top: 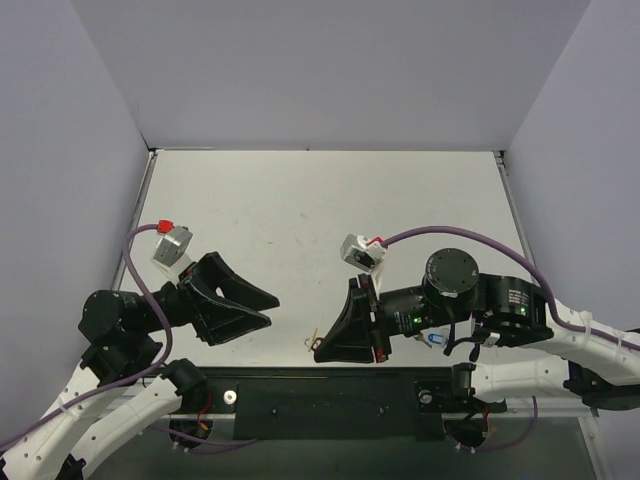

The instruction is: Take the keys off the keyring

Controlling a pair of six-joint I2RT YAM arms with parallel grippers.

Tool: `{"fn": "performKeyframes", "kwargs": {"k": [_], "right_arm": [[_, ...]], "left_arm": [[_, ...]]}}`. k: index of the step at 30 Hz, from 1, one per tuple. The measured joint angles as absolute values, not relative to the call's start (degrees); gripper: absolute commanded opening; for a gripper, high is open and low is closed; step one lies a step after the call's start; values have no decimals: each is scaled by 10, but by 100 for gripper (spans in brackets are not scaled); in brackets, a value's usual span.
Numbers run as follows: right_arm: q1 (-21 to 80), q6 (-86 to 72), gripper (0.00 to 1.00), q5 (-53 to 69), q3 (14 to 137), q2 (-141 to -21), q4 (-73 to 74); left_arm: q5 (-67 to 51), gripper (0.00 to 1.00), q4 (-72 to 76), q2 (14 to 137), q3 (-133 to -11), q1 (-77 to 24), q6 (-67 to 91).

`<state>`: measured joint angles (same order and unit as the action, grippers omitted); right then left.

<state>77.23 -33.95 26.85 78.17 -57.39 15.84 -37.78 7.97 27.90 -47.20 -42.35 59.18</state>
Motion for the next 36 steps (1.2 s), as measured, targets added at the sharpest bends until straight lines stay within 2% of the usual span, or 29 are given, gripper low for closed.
{"fn": "performKeyframes", "kwargs": {"k": [16, 36], "right_arm": [[745, -299, 0, 315, 814, -616, 187], [700, -344, 0, 340, 818, -626, 109]], "left_arm": [[-435, 57, 129, 281, -457, -423, 588], [-403, 51, 186, 281, -428, -423, 603]]}}
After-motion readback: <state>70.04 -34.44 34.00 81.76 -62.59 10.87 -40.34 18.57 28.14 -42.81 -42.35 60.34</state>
